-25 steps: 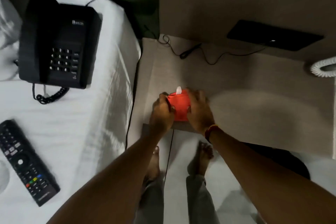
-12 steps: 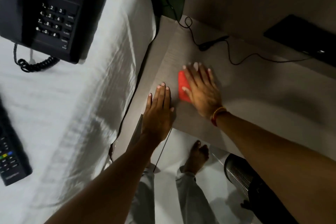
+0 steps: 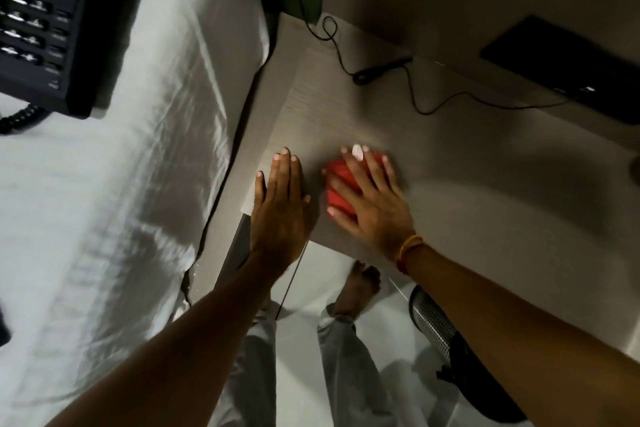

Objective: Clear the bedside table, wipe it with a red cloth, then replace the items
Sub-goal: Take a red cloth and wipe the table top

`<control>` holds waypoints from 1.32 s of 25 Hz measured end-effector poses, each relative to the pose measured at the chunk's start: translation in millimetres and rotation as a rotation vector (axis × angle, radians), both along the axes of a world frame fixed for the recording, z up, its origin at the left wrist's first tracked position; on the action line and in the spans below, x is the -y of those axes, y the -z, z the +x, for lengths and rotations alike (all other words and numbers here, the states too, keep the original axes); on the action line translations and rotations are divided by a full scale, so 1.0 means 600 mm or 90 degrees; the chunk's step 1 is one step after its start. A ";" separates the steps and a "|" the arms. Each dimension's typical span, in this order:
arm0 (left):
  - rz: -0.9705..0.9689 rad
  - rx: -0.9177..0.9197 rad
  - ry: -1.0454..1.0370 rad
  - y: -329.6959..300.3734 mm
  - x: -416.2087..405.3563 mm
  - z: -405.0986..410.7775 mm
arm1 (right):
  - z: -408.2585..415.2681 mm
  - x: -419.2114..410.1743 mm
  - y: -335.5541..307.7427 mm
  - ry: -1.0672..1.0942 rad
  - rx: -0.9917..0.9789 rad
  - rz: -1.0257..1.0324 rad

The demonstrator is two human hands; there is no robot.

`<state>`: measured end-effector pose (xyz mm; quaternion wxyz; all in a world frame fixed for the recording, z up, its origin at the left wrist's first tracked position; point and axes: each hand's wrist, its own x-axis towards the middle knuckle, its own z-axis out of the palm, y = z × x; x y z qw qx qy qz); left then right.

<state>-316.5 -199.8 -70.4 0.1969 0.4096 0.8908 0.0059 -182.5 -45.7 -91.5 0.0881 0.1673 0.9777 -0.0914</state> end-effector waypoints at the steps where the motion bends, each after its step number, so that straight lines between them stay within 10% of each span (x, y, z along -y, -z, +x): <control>1: 0.005 -0.003 -0.004 0.001 -0.005 0.003 | 0.029 -0.014 -0.002 -0.057 0.008 -0.004; 4: 0.024 0.000 0.034 -0.003 -0.027 0.021 | 0.051 -0.121 -0.005 -0.132 0.013 0.025; 9: 0.029 0.043 0.144 -0.017 -0.094 0.056 | -0.004 -0.176 -0.008 0.237 -0.011 0.022; 18: 0.041 0.086 0.158 -0.021 -0.161 0.151 | 0.257 -0.127 -0.021 -0.034 0.049 -0.016; 23: 0.014 0.067 0.152 -0.020 -0.165 0.175 | 0.184 -0.255 -0.020 0.424 -0.004 -0.021; 33: -0.051 -0.017 0.125 -0.008 -0.181 0.225 | 0.450 -0.195 -0.034 0.262 0.102 -0.026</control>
